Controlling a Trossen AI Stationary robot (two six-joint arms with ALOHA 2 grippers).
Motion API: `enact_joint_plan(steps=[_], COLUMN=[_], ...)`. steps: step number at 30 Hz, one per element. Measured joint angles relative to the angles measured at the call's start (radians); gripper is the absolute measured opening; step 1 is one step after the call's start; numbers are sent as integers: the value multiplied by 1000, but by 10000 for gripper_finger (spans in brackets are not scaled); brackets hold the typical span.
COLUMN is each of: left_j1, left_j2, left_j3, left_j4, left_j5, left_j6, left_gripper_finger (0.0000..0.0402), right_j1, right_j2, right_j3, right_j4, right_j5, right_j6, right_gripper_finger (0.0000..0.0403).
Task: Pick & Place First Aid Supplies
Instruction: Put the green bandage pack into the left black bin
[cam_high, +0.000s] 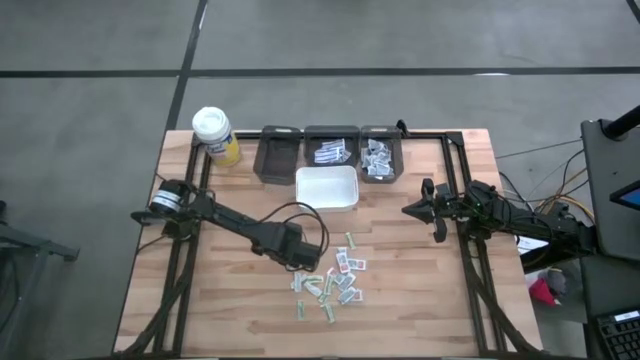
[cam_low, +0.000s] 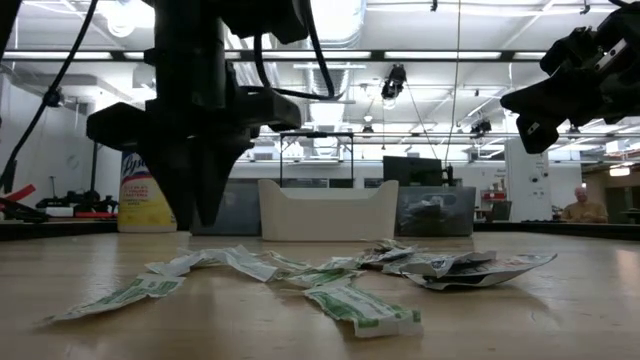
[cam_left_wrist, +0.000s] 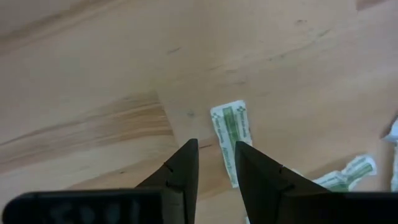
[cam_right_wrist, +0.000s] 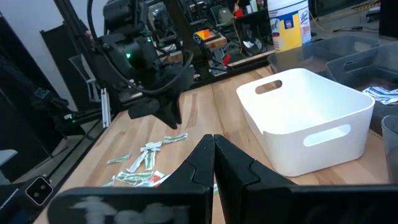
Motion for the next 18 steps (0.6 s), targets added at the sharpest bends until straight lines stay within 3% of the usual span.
enact_joint_plan(steps=[18], left_j1=[2], left_j2=[0], left_j3=[-95], left_j4=[163], left_j5=[71], left_j6=[-14], left_gripper_finger=[99], right_j1=[0], right_j2=[0], right_j3=[0], right_j4=[0], right_j5=[0], right_j6=[-16], right_gripper_finger=[8])
